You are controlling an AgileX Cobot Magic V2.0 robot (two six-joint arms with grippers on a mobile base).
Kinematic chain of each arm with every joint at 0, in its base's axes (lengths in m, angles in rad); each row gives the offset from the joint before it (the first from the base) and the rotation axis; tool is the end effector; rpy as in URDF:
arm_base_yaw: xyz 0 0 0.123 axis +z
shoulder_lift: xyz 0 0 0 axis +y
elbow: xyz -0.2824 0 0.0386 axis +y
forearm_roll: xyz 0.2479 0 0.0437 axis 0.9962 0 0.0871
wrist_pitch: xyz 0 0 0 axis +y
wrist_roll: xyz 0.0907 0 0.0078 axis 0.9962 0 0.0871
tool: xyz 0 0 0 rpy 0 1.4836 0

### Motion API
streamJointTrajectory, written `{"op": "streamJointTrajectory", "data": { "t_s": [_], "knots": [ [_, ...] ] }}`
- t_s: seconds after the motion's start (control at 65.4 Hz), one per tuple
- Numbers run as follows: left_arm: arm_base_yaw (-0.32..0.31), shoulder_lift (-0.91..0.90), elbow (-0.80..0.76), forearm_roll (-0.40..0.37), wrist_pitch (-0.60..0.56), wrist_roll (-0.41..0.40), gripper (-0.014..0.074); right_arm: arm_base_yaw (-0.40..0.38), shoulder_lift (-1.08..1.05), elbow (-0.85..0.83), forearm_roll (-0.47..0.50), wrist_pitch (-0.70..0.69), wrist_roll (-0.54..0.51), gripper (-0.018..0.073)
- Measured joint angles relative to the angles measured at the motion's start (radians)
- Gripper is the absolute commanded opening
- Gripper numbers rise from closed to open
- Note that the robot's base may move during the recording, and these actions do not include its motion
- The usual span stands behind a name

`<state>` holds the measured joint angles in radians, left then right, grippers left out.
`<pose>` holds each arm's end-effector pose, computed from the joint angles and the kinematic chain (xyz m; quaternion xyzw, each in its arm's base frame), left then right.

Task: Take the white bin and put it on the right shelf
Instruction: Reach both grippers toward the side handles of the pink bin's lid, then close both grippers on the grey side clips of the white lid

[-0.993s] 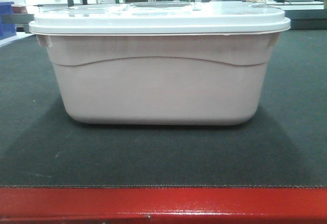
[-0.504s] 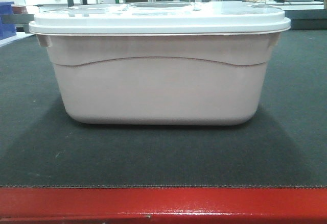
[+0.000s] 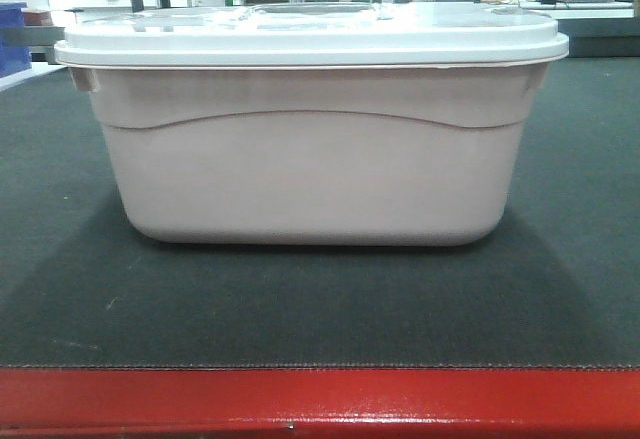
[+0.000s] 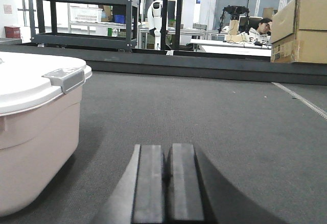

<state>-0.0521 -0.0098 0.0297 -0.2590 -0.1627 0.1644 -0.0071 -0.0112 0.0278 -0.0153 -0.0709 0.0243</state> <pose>0.0548 0.0009 0.2177 -0.0284 0.6228 -0.0431 0.7807 0.0559 -0.0003 0.2107 0.0049 0.6553 0.0011 0.7553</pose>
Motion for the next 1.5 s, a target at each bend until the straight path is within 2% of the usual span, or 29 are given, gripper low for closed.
{"op": "streamJointTrajectory", "data": {
  "t_s": [0.092,0.183,0.275,0.367,0.458,0.52,0.627,0.688,0.734,0.856,0.948,1.1,1.253,1.375,1.498],
  "knots": [
    [0.000,0.000,-0.029,-0.007,0.008,0.000,-0.0117,0.000,0.000,-0.018,0.000,0.024,0.000,0.0069],
    [0.000,0.035,-0.131,0.032,0.044,0.000,-0.0116,0.000,0.000,-0.070,0.000,0.059,0.000,0.0069],
    [0.000,0.104,-0.264,0.106,0.119,0.000,-0.0113,0.000,0.034,-0.145,0.000,0.088,-0.002,0.0069],
    [0.000,0.207,-0.415,0.143,0.209,0.000,-0.0113,0.000,0.105,-0.239,0.000,0.098,-0.002,0.0069],
    [0.000,0.316,-0.550,0.142,0.300,0.000,-0.0084,0.000,0.210,-0.328,0.000,0.107,-0.002,0.0076],
    [0.000,0.394,-0.631,0.129,0.361,0.000,-0.0027,0.000,0.276,-0.389,0.002,0.111,-0.002,0.0110],
    [0.000,0.525,-0.734,0.081,0.434,0.000,0.0127,0.000,0.417,-0.495,0.034,0.128,0.003,0.0230],
    [0.000,0.591,-0.766,0.054,0.454,0.000,0.0237,0.000,0.481,-0.547,0.053,0.145,0.005,0.0331],
    [0.000,0.638,-0.784,0.026,0.469,0.000,0.0288,0.000,0.538,-0.582,0.072,0.164,0.007,0.0388],
    [0.000,0.745,-0.823,-0.043,0.521,0.000,0.0368,0.000,0.645,-0.652,0.119,0.206,0.007,0.0560],
    [-0.022,0.824,-0.860,-0.067,0.580,0.000,0.0404,0.004,0.712,-0.699,0.172,0.243,0.007,0.0641],
    [-0.095,0.986,-0.977,-0.116,0.730,0.000,0.0487,0.006,0.812,-0.791,0.289,0.356,0.007,0.0636],
    [-0.116,1.174,-1.122,-0.215,0.904,0.040,0.0498,0.006,0.917,-0.884,0.414,0.488,0.007,0.0636],
    [-0.108,1.315,-1.235,-0.335,1.039,0.125,0.0498,0.006,1.022,-0.968,0.530,0.600,0.008,0.0636],
    [-0.052,1.444,-1.329,-0.516,1.164,0.229,0.0498,0.007,1.143,-1.062,0.638,0.746,-0.024,0.0636]
  ]
}}
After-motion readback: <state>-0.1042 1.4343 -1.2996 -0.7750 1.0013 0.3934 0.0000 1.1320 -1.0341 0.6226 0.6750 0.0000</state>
